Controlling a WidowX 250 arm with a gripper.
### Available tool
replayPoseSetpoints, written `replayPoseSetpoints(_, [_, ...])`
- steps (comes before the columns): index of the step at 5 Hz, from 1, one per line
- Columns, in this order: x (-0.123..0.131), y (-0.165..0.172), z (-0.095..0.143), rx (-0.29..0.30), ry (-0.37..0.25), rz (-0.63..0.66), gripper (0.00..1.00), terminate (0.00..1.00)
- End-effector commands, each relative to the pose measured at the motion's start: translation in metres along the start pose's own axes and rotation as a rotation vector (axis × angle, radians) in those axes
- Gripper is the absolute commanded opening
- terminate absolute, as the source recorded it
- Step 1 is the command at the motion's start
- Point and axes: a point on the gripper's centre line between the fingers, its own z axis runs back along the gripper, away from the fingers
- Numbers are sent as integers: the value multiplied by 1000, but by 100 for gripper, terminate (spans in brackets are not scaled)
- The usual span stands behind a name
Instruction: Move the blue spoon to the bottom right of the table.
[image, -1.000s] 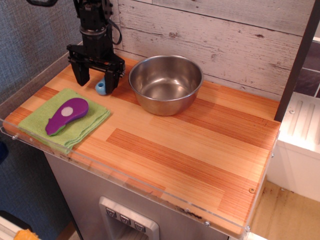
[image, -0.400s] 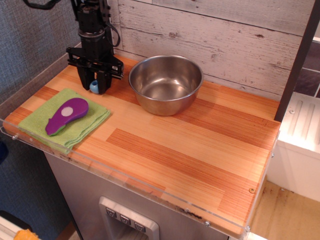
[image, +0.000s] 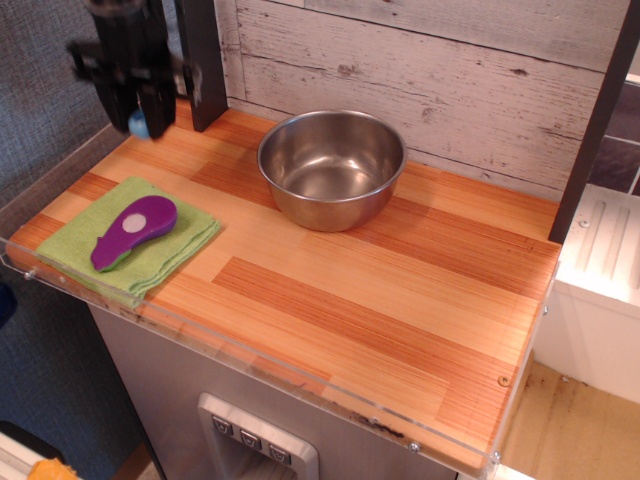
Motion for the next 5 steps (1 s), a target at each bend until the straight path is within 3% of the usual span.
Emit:
replayPoseSetpoints(1, [-41,-68,75,-133,-88,-244,0,0])
replayPoseSetpoints(2, [-70,-112,78,-175,-95,-325,0,0])
replayPoseSetpoints(4, [-101,-213,43,-167,-32,-355,0,0])
replayPoseSetpoints(5, [-104,-225,16,-124,20,-344,0,0])
